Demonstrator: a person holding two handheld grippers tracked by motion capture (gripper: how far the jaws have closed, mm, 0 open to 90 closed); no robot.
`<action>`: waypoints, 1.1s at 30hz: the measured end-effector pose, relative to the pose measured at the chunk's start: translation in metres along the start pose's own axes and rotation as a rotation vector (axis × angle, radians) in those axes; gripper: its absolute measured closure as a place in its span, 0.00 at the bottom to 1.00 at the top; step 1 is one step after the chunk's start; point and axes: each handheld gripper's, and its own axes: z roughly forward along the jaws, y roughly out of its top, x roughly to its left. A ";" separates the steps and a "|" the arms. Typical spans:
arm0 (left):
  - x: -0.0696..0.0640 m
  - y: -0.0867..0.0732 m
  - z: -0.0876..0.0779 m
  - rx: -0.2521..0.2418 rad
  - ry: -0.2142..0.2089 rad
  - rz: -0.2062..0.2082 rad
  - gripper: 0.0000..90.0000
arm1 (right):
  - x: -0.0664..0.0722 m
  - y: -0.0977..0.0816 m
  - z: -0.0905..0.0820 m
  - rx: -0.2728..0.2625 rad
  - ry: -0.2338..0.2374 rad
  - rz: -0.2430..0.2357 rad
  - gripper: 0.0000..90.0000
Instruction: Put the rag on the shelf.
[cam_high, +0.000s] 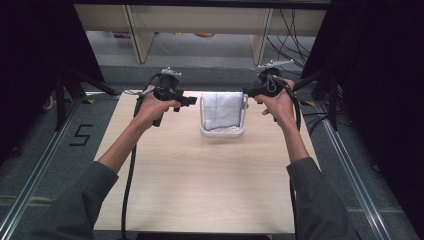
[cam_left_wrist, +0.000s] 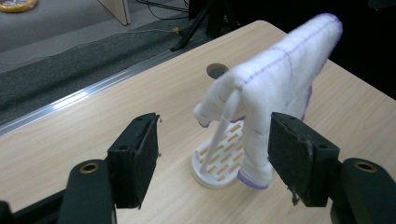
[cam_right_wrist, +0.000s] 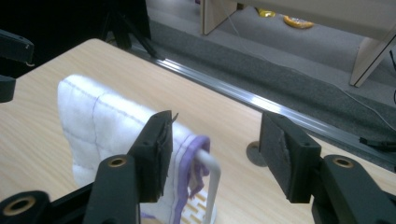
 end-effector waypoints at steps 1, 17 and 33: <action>-0.002 -0.002 -0.001 -0.001 -0.003 0.005 0.37 | 0.002 -0.001 -0.002 0.002 0.004 0.016 0.49; -0.020 -0.015 -0.018 -0.024 -0.034 0.030 0.35 | 0.013 -0.012 -0.016 -0.032 0.054 0.025 0.45; -0.043 -0.041 -0.026 -0.050 -0.090 0.028 0.32 | 0.021 -0.036 -0.029 -0.075 0.076 0.026 0.40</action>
